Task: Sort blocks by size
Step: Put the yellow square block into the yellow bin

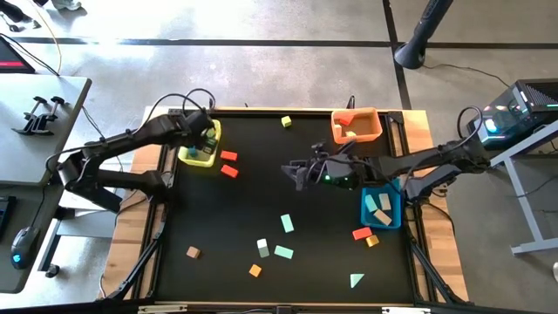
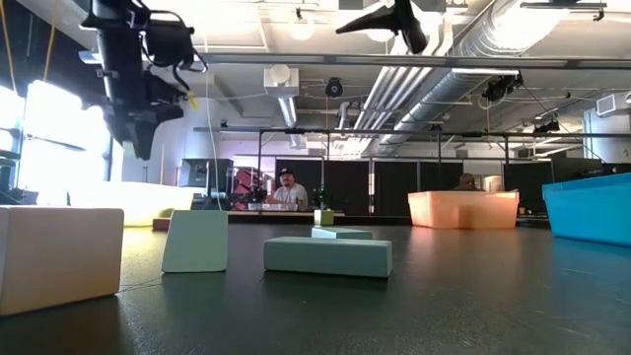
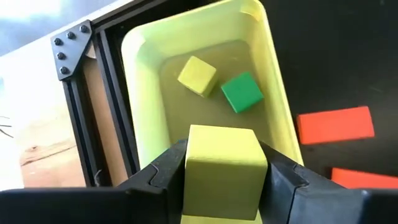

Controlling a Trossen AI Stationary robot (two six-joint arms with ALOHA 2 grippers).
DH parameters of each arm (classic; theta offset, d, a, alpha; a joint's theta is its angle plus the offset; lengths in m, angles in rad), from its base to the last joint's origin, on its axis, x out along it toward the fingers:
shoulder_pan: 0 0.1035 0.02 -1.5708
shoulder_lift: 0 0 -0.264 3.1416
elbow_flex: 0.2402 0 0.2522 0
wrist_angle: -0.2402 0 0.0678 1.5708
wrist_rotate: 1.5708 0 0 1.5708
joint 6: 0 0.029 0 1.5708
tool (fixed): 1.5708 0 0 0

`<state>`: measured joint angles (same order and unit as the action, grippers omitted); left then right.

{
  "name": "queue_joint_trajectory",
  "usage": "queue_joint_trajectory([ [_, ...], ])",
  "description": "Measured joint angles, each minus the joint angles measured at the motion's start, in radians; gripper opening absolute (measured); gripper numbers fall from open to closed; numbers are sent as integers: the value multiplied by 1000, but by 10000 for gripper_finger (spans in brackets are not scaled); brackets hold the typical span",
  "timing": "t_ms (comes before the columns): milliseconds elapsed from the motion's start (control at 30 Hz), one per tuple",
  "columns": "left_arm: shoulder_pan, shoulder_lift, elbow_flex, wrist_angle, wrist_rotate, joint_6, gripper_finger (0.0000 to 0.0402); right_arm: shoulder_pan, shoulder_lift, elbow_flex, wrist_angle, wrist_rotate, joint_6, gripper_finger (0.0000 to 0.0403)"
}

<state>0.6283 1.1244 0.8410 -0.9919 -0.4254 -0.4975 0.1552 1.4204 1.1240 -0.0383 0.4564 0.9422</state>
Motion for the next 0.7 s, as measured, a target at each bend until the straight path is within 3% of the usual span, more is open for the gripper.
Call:
queue_joint_trajectory([
  [467,54,-44,0,3,63,39,246,82,0,0,0,66,0,231],
  [700,-5,-143,0,57,237,20,253,89,0,0,-15,94,0,231],
])
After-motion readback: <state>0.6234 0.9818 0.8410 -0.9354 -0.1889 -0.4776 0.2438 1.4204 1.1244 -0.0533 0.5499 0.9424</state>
